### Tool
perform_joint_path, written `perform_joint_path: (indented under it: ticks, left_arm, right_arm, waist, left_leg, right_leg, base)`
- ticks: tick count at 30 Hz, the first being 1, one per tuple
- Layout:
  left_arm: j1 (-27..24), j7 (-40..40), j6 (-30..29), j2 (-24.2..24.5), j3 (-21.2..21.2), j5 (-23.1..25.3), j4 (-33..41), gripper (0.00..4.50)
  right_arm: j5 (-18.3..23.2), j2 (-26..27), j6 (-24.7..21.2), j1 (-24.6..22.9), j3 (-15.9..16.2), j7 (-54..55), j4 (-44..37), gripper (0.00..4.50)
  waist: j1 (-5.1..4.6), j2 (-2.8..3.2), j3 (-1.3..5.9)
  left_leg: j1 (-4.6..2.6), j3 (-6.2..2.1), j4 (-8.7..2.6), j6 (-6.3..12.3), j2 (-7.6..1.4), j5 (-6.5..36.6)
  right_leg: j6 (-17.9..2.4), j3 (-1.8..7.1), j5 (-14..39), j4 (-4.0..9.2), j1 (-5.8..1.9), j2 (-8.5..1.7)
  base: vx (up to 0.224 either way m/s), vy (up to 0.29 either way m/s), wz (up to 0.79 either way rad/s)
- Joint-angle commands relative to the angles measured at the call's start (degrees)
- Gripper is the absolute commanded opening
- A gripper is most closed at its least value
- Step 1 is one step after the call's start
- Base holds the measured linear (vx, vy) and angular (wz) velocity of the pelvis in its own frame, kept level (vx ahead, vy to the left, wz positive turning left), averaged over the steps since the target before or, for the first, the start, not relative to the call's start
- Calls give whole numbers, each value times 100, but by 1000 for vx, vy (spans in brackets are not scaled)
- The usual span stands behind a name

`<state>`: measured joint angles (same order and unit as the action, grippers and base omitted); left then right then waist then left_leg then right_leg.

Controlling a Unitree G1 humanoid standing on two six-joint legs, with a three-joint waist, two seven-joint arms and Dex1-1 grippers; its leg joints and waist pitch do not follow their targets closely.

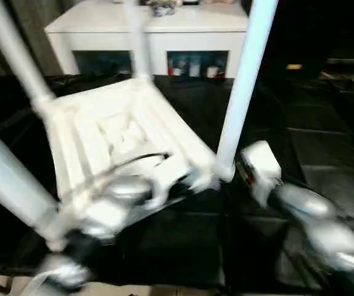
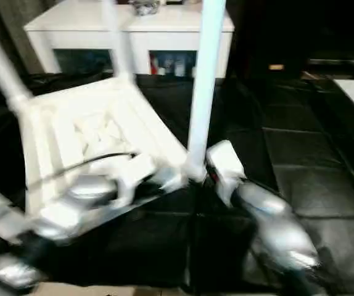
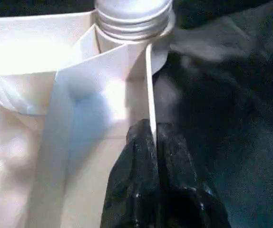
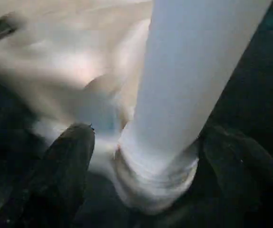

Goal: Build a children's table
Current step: Rotate leg to tighten

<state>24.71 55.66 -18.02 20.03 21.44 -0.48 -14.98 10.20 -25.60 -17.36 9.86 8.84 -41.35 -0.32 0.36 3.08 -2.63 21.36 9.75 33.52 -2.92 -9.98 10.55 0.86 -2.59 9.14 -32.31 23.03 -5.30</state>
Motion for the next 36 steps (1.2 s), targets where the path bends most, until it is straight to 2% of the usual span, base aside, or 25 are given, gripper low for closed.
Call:
perform_joint_path:
  ticks: [1, 2, 3, 5, 9, 15, 17, 18, 23, 25, 31, 34, 36]
  left_arm:
    - [-90, 916, 181, 205, 373, -169, 236, 0]
    - [-94, 974, 158, 246, 376, -192, 265, 0]
    - [-99, 1061, 122, 307, 380, -226, 309, 0]
    - [-63, 1116, 36, 428, 360, -229, 349, 0]
    - [-38, 1259, 30, 531, 342, -275, 307, 0]
    - [-51, 1342, 136, 572, 334, -266, 225, 0]
    - [-62, 1360, 111, 583, 335, -263, 249, 0]
    - [-63, 1363, 108, 586, 338, -259, 251, 0]
    - [-61, 1351, 120, 595, 336, -247, 244, 0]
    - [-57, 1352, 126, 597, 327, -251, 235, 0]
    - [-67, 1391, 95, 618, 329, -274, 224, 0]
    - [-102, 1350, 82, 598, 355, -253, 234, 0]
    - [-104, 809, -142, 257, 356, -130, 195, 0]
  right_arm:
    - [266, -147, -97, -27, 89, -529, -248, 392]
    - [282, -194, -90, -36, 100, -589, -256, 392]
    - [304, -266, -80, -51, 118, -681, -268, 392]
    - [307, -380, -75, -30, 144, -797, -211, 392]
    - [264, -389, -22, 69, 172, -920, -47, 392]
    - [80, -539, 69, 41, 386, -1146, 37, 376]
    - [3, -617, 106, -21, 448, -1191, 43, 348]
    - [-10, -622, 112, -31, 446, -1182, 55, 348]
    - [3, -554, 121, 6, 362, -1105, 159, 302]
    - [64, -517, 111, 33, 326, -1089, 174, 283]
    - [193, -449, 88, 20, 296, -1170, 145, 272]
    - [193, -299, 78, 13, 243, -976, 222, 272]
    - [-195, 378, -79, 194, 36, 401, 778, 272]
  waist:
    - [43, -65, 306]
    - [54, -57, 306]
    - [92, -48, 301]
    - [162, -54, 304]
    - [212, -49, 337]
    - [206, -62, 324]
    - [209, -70, 320]
    - [207, -72, 320]
    - [190, -63, 326]
    - [186, -77, 334]
    - [177, -68, 340]
    - [170, -68, 349]
    - [140, -47, 329]
  left_leg:
    - [-43, -68, -485, 331, -255, 2084]
    - [-48, -67, -480, 323, -255, 2031]
    - [-96, -37, -469, 312, -268, 2013]
    - [-150, -2, -450, 274, -278, 1962]
    - [-60, -9, -435, 323, -262, 1422]
    - [-71, -1, -429, 303, -257, 1565]
    - [-70, -7, -437, 244, -258, 1654]
    - [-71, -11, -440, 234, -259, 1659]
    - [-64, -18, -438, 238, -256, 1667]
    - [-60, -17, -432, 255, -256, 1606]
    - [-61, -18, -426, 276, -255, 1584]
    - [-53, -19, -419, 286, -251, 1532]
    - [-46, -12, -424, 201, -236, 1594]
  right_leg:
    - [-1074, 177, 1927, 396, -192, -243]
    - [-1131, 176, 1834, 374, -191, -239]
    - [-1265, 186, 1694, 353, -153, -218]
    - [-1324, 218, 1624, 336, -126, -207]
    - [-1408, 205, 1001, 223, -224, -220]
    - [-1378, 204, 1321, 255, -233, -231]
    - [-1300, 204, 1574, 275, -235, -237]
    - [-1283, 205, 1599, 278, -233, -234]
    - [-1267, 201, 1609, 277, -231, -231]
    - [-1289, 199, 1509, 266, -239, -227]
    - [-1321, 195, 1487, 262, -244, -229]
    - [-1353, 191, 1395, 249, -253, -229]
    - [-1366, 189, 1551, 268, -214, -229]
  base:
    - [0, 0, 0]
    - [0, 0, 0]
    - [0, 0, 0]
    - [0, 0, 0]
    - [0, 0, 0]
    - [0, 0, 0]
    - [0, 0, 0]
    - [0, 0, 0]
    - [0, 0, 0]
    - [0, 0, 0]
    - [0, 0, 0]
    - [0, 0, 0]
    - [0, 0, 0]
